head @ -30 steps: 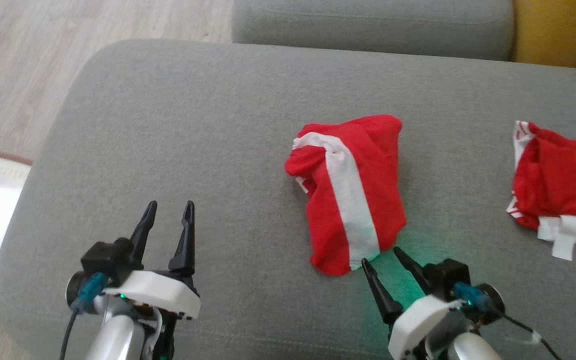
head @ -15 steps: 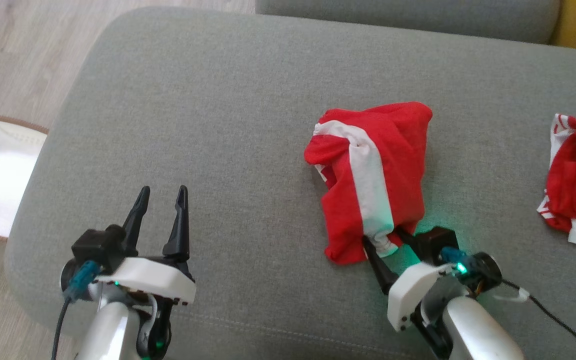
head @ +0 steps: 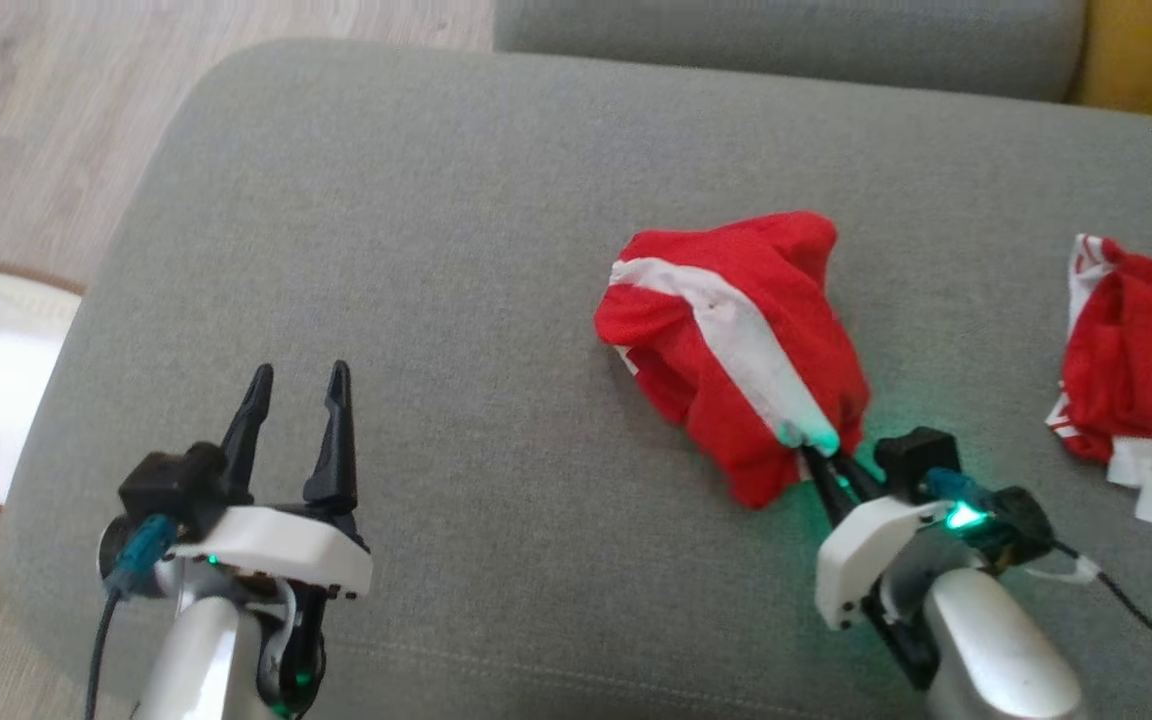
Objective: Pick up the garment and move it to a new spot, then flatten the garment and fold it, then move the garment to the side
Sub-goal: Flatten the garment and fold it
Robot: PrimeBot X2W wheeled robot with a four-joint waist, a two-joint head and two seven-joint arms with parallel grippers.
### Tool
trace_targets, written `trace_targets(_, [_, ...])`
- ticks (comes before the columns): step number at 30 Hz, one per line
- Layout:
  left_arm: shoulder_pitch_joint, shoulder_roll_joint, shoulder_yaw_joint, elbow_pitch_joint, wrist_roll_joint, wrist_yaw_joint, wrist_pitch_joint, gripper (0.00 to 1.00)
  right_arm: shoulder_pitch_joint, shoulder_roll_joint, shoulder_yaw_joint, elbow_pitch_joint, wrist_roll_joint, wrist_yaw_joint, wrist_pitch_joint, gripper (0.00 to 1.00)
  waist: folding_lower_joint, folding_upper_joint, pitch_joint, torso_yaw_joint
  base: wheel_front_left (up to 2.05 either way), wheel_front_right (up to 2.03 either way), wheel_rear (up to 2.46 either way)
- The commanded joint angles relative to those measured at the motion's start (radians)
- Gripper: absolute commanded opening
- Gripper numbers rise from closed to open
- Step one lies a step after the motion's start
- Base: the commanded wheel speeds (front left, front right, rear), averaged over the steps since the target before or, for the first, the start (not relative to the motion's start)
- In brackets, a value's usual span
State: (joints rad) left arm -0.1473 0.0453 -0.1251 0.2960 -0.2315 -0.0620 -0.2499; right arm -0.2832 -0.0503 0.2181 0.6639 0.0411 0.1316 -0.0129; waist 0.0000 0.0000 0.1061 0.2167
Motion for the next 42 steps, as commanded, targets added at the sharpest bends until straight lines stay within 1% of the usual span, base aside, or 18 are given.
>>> trace_targets(1, [-0.02,0.006,0.037,-0.028,-0.003,-0.004,-0.012,1.0,-0.029,-0.018,0.004,-0.036,-0.017,-0.001,-0.011,0.0,0.0,0.0,-0.025,-0.019,0.0,0.0,0.0])
trace_targets(5, [-0.005,0.005,0.032,-0.032,-0.009,0.002,-0.012,1.0,-0.052,-0.101,-0.044,-0.094,-0.076,-0.001,0.003,0.0,0.0,0.0,-0.06,-0.043,0.0,0.0,0.0])
trace_targets(10, [0.007,0.005,0.021,-0.045,-0.032,0.018,-0.012,1.0,-0.096,-0.222,-0.077,-0.213,-0.147,-0.001,0.035,0.0,0.0,0.0,-0.086,-0.067,0.0,0.0,0.0])
trace_targets(13, [0.017,0.005,0.012,-0.051,-0.043,0.027,-0.012,1.0,-0.095,-0.257,-0.092,-0.285,-0.163,-0.001,0.056,0.0,0.0,0.0,-0.095,-0.078,0.0,0.0,0.0])
trace_targets(15, [0.023,0.005,0.006,-0.055,-0.048,0.033,-0.012,1.0,-0.067,-0.261,-0.1,-0.327,-0.163,-0.001,0.074,0.0,0.0,0.0,-0.098,-0.084,0.0,0.0,0.0])
trace_targets(17, [0.027,0.005,0.001,-0.057,-0.051,0.036,-0.012,1.0,-0.019,-0.25,-0.119,-0.358,-0.152,-0.001,0.097,0.0,0.0,0.0,-0.098,-0.089,0.0,0.0,0.0])
trace_targets(20, [0.031,0.005,-0.006,-0.055,-0.051,0.036,-0.012,1.0,0.068,-0.215,-0.177,-0.383,-0.131,-0.001,0.115,0.0,0.0,0.0,-0.102,-0.097,0.0,0.0,0.0])
trace_targets(26, [0.035,0.005,0.002,-0.05,-0.037,0.032,-0.012,1.0,0.197,-0.132,-0.281,-0.392,-0.156,-0.001,0.115,0.0,0.0,0.0,-0.106,-0.125,0.0,0.0,0.0])
trace_targets(27, [0.034,0.005,0.002,-0.048,-0.035,0.029,-0.012,1.0,0.207,-0.12,-0.299,-0.387,-0.167,-0.001,0.115,0.63,0.0,0.0,-0.106,-0.129,0.0,0.0,0.0])
trace_targets(28, [0.032,0.005,0.002,-0.046,-0.033,0.028,-0.012,1.0,0.213,-0.104,-0.32,-0.384,-0.174,-0.001,0.114,1.0,0.0,0.0,-0.106,-0.134,0.0,0.0,0.0])
trace_targets(30, [0.03,0.005,0.003,-0.045,-0.032,0.027,-0.012,1.0,0.213,-0.075,-0.343,-0.392,-0.189,-0.001,0.092,1.0,0.0,0.0,-0.107,-0.144,0.0,0.0,0.0])
trace_targets(31, [0.03,0.005,0.003,-0.045,-0.032,0.027,-0.012,1.0,0.213,-0.075,-0.343,-0.392,-0.189,-0.001,0.092,1.0,0.0,0.0,-0.107,-0.144,0.0,0.0,0.0])
trace_targets(32, [0.03,0.005,0.002,-0.045,-0.032,0.026,-0.012,1.0,0.21,-0.06,-0.348,-0.399,-0.19,-0.001,0.076,1.0,0.0,0.0,-0.107,-0.15,0.0,0.0,0.0])
trace_targets(35, [0.027,0.005,-0.003,-0.045,-0.032,0.021,-0.012,1.0,0.204,-0.024,-0.352,-0.426,-0.164,-0.001,0.022,1.0,0.0,0.0,-0.106,-0.163,0.0,0.0,0.0])
trace_targets(40, [0.024,0.005,-0.016,-0.048,-0.053,0.019,-0.012,1.0,0.241,-0.002,-0.307,-0.47,-0.073,-0.001,-0.05,1.0,0.0,0.0,-0.108,-0.177,0.0,0.0,0.0])
trace_targets(41, [0.026,0.005,-0.024,-0.049,-0.064,0.016,-0.012,1.0,0.267,-0.001,-0.274,-0.477,-0.008,-0.001,-0.068,1.0,0.0,0.0,-0.106,-0.183,0.0,0.0,0.0])
trace_targets(42, [0.027,0.005,-0.028,-0.049,-0.068,0.014,-0.012,1.0,0.277,-0.001,-0.26,-0.478,0.018,-0.001,-0.077,1.0,0.0,0.0,-0.105,-0.186,0.0,0.0,0.0])
